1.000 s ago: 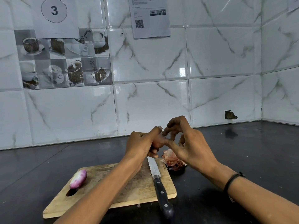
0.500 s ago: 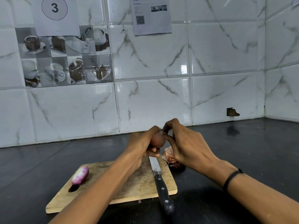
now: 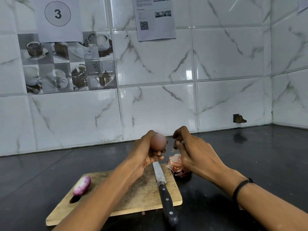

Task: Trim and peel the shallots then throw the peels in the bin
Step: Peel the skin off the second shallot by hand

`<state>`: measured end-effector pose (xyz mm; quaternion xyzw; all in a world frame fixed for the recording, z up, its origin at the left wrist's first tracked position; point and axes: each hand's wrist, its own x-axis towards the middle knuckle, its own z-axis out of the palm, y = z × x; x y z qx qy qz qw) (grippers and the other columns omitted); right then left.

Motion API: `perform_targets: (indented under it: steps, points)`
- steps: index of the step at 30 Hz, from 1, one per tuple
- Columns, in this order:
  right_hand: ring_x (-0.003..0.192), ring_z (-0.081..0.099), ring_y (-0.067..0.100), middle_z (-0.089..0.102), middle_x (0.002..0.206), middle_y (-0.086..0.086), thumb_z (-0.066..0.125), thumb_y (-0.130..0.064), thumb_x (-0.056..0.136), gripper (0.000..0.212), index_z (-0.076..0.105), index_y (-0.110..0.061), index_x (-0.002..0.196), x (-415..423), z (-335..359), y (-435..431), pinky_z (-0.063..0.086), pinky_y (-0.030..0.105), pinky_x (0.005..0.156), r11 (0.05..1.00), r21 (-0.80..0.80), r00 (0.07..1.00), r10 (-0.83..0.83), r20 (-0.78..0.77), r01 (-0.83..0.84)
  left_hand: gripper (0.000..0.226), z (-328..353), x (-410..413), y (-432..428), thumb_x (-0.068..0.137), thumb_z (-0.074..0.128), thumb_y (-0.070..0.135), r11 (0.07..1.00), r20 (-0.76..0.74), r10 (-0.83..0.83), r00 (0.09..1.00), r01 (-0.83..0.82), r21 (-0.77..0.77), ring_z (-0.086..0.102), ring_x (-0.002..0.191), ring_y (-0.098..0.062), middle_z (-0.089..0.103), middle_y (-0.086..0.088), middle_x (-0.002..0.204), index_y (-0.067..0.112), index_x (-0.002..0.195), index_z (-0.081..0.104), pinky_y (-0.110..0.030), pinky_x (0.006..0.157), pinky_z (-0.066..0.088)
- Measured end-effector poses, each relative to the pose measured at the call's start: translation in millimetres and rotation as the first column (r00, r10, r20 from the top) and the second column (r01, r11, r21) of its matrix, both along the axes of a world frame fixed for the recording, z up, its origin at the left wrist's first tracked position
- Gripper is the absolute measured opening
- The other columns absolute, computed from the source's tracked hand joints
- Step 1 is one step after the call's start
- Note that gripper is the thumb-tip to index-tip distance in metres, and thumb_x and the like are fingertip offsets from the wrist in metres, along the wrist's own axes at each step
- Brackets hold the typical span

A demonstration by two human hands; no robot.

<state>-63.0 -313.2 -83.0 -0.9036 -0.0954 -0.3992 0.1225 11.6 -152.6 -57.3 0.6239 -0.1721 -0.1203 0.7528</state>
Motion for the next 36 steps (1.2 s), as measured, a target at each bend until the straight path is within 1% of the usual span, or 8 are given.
perform_targets:
  steps: [3, 9, 14, 17, 24, 31, 33, 36]
  points:
    - [0.073, 0.056, 0.003, 0.063, 0.094, -0.018, 0.052, -0.042, 0.101, 0.016, 0.046, -0.032, 0.112, -2, 1, -2, 0.052, 0.035, 0.063, 1.0, 0.007, 1.0, -0.012, 0.021, 0.012, 0.037, -1, -4, -2, 0.099, 0.049, 0.03, 0.998, 0.016, -0.051, 0.999, 0.051, 0.029, 0.051, 0.043, -0.013, 0.066, -0.016, 0.067, -0.002, 0.105, 0.068, -0.024, 0.045, 0.049]
    - [0.08, 0.057, 0.011, 0.053, 0.099, -0.018, 0.061, -0.031, 0.087, 0.014, 0.059, -0.032, 0.101, -10, 9, 5, 0.047, 0.026, 0.059, 0.985, 0.056, 0.974, 0.154, 0.166, -0.165, 0.04, 0, -5, -4, 0.099, 0.043, 0.027, 0.995, 0.015, -0.084, 0.996, 0.083, 0.053, 0.041, 0.043, -0.014, 0.062, -0.015, 0.064, -0.002, 0.094, 0.07, -0.022, 0.041, 0.041]
    - [0.075, 0.055, 0.01, 0.054, 0.087, -0.01, 0.07, -0.043, 0.08, 0.038, 0.049, -0.037, 0.112, -14, 7, 8, 0.04, 0.019, 0.06, 0.962, 0.088, 0.961, 0.244, 0.133, -0.257, 0.039, 0, -9, -3, 0.1, 0.041, 0.03, 0.992, 0.05, -0.058, 0.997, 0.052, 0.112, 0.037, 0.039, -0.012, 0.068, -0.014, 0.073, 0.001, 0.091, 0.066, -0.021, 0.038, 0.034]
    - [0.07, 0.055, 0.005, 0.056, 0.087, -0.009, 0.081, -0.042, 0.078, 0.052, 0.043, -0.04, 0.114, -13, 5, 11, 0.036, 0.015, 0.059, 0.961, 0.072, 0.959, 0.257, 0.124, -0.267, 0.048, -1, -13, -4, 0.102, 0.037, 0.034, 0.971, 0.142, 0.0, 0.99, -0.034, 0.235, 0.036, 0.038, -0.012, 0.066, -0.011, 0.064, -0.002, 0.094, 0.068, -0.02, 0.037, 0.033]
    - [0.077, 0.058, 0.011, 0.055, 0.105, -0.023, 0.082, -0.041, 0.078, 0.061, 0.037, -0.037, 0.118, -12, 5, 14, 0.051, 0.03, 0.062, 0.957, 0.011, 0.95, 0.285, 0.13, -0.289, 0.042, -5, -15, -8, 0.098, 0.035, 0.034, 0.931, 0.279, 0.108, 0.954, -0.195, 0.309, 0.029, 0.032, -0.012, 0.041, -0.005, 0.048, 0.007, 0.081, 0.062, -0.021, 0.036, 0.027]
    - [0.076, 0.056, -0.001, 0.042, 0.1, -0.048, 0.078, -0.045, 0.082, 0.06, 0.034, -0.033, 0.121, -10, 6, 15, 0.045, 0.015, 0.058, 0.965, -0.103, 0.956, 0.254, 0.143, -0.241, 0.043, -6, -16, -5, 0.097, 0.041, 0.034, 0.891, 0.396, 0.121, 0.91, -0.275, 0.361, 0.033, 0.03, -0.016, 0.044, 0.001, 0.041, 0.009, 0.067, 0.058, -0.02, 0.036, 0.028]
    - [0.075, 0.051, -0.011, 0.045, 0.091, -0.042, 0.076, -0.041, 0.085, 0.054, 0.036, -0.028, 0.119, -10, 5, 16, 0.037, 0.011, 0.051, 0.967, -0.143, 0.962, 0.233, 0.14, -0.213, 0.043, -6, -18, -4, 0.096, 0.043, 0.032, 0.879, 0.405, 0.101, 0.909, -0.272, 0.391, 0.033, 0.028, -0.016, 0.043, 0.002, 0.037, 0.009, 0.061, 0.053, -0.02, 0.036, 0.028]
    - [0.071, 0.044, 0.0, 0.042, 0.08, -0.026, 0.073, -0.037, 0.089, 0.046, 0.038, -0.024, 0.116, -7, 0, 19, 0.027, 0.01, 0.048, 0.968, -0.175, 0.966, 0.207, 0.153, -0.18, 0.04, -3, -18, -3, 0.095, 0.043, 0.032, 0.898, 0.334, 0.091, 0.938, -0.222, 0.381, 0.03, 0.028, -0.015, 0.045, -0.004, 0.042, 0.004, 0.069, 0.054, -0.022, 0.037, 0.029]
